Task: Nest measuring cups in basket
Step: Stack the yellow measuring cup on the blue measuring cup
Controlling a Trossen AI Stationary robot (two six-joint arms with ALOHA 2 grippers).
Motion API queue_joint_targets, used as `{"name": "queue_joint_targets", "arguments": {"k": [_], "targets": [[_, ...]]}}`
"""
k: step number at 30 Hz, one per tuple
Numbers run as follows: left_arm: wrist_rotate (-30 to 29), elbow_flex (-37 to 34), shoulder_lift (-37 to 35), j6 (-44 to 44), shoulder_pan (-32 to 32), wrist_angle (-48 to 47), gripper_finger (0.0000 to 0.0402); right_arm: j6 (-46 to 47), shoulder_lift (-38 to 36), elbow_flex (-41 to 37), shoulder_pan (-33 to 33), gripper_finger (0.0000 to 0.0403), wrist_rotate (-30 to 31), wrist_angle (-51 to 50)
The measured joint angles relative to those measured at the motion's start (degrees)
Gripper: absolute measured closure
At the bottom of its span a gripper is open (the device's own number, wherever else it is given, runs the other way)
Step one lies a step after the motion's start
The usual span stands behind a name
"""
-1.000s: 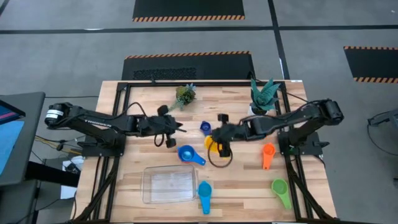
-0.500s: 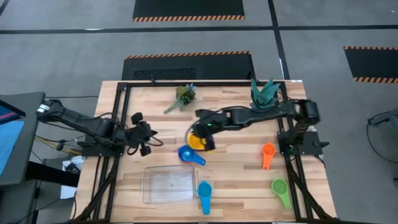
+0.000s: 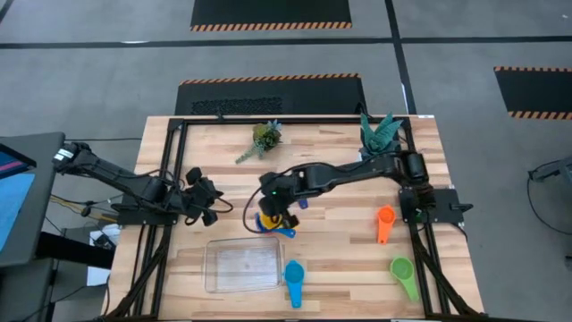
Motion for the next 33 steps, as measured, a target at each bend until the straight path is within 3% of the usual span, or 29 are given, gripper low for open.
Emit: {"name": "queue_joint_targets", "arguments": {"k": [33], "targets": [[0.2, -0.8, 1.1, 0.0, 0.0, 4.1, 0.0401, 2.1, 2.5, 0.2, 0.4, 0.0363, 0.4, 5.1]]}}
